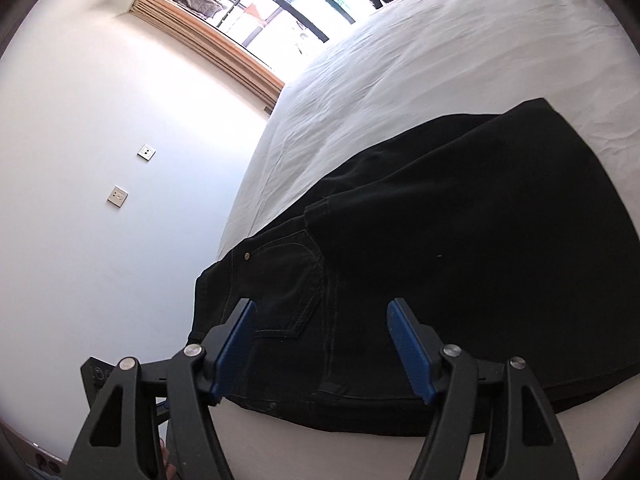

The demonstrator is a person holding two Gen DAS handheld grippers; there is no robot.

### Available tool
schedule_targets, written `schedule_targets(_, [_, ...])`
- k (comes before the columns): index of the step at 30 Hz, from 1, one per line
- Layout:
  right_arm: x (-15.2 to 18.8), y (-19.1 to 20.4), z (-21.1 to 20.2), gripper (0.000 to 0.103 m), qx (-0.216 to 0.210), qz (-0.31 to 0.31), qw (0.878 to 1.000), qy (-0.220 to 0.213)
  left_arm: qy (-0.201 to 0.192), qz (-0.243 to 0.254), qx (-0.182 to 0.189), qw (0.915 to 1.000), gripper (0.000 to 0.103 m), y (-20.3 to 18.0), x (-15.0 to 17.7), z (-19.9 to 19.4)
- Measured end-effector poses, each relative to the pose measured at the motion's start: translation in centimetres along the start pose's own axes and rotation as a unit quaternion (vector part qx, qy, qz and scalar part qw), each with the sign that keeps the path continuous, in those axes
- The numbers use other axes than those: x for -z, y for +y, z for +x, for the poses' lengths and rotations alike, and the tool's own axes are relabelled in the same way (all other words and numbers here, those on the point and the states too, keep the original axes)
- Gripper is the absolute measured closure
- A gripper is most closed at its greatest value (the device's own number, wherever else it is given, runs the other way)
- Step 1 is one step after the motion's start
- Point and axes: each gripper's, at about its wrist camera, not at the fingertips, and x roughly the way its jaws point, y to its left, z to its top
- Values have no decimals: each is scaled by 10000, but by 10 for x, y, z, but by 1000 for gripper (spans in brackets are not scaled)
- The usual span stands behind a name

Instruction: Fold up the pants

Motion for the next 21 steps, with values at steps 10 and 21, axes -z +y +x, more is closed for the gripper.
schedule_targets(10, [0,19,-10,33,63,-143,9999,60,-39,-743,220,9970,2,43,-5,30])
schedule_targets(21, [-3,12,-8,37,-104,45,9999,64,141,-1888,850,9782,61,63,-30,42])
